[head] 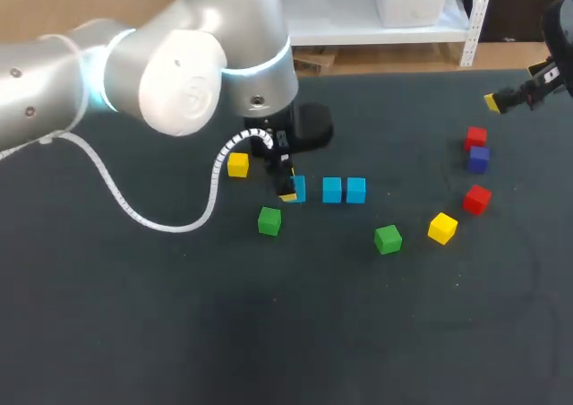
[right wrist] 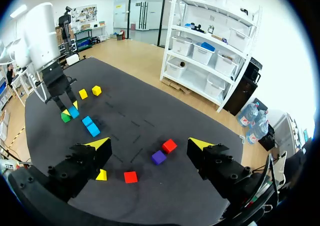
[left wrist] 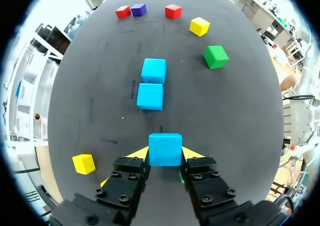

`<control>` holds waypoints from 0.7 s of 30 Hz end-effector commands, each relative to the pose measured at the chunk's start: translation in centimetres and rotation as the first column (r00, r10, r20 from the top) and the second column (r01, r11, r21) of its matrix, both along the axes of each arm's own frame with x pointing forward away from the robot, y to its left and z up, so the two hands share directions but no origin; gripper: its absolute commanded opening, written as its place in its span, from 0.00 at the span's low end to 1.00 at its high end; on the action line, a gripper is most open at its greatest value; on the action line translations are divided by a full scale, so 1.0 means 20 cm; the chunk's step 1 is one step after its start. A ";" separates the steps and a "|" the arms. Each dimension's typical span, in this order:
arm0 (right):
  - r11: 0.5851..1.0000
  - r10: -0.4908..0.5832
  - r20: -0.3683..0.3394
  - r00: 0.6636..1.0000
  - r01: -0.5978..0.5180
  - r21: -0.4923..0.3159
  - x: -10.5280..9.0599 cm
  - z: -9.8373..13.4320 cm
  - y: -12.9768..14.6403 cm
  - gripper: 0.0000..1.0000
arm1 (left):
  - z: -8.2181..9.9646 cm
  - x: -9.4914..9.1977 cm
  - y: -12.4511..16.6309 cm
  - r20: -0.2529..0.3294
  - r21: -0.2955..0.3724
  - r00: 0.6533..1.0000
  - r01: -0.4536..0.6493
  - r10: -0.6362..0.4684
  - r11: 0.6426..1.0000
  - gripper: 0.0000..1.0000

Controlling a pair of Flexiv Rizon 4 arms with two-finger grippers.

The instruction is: Place the blue cubes, place green cubes on the blue cubes, place the yellow cubes on the green cubes, then place the red cubes on the yellow cubes, and place purple cube on the red cubes.

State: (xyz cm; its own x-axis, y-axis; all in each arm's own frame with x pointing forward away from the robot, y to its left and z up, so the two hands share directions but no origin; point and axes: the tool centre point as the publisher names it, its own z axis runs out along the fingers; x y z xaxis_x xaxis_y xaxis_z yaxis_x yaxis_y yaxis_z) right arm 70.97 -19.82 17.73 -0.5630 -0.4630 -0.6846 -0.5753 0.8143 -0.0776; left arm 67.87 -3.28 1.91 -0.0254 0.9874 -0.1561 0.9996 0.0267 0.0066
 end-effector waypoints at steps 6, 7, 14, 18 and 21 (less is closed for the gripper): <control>1.000 -0.007 0.010 1.000 0.007 -0.002 0.00 -0.01 0.01 1.00 | -0.04 0.05 -0.04 -0.012 0.016 0.999 0.048 -0.048 0.999 0.00; 1.000 -0.007 0.010 1.000 0.007 -0.002 0.00 -0.01 0.01 1.00 | -0.04 0.05 -0.04 -0.011 0.017 0.999 0.050 -0.049 0.999 0.00; 1.000 -0.007 0.010 1.000 0.007 -0.002 0.00 -0.01 0.01 1.00 | -0.05 0.06 -0.09 -0.013 0.011 0.997 0.082 -0.082 0.997 0.00; 1.000 -0.007 0.010 1.000 0.007 -0.002 0.00 -0.01 0.01 1.00 | -0.05 0.06 -0.12 -0.013 0.009 0.995 0.097 -0.097 0.995 0.00; 1.000 -0.007 0.010 1.000 0.007 -0.002 0.00 -0.01 0.01 1.00 | -0.06 0.07 -0.12 -0.017 0.012 0.995 0.103 -0.103 0.995 0.00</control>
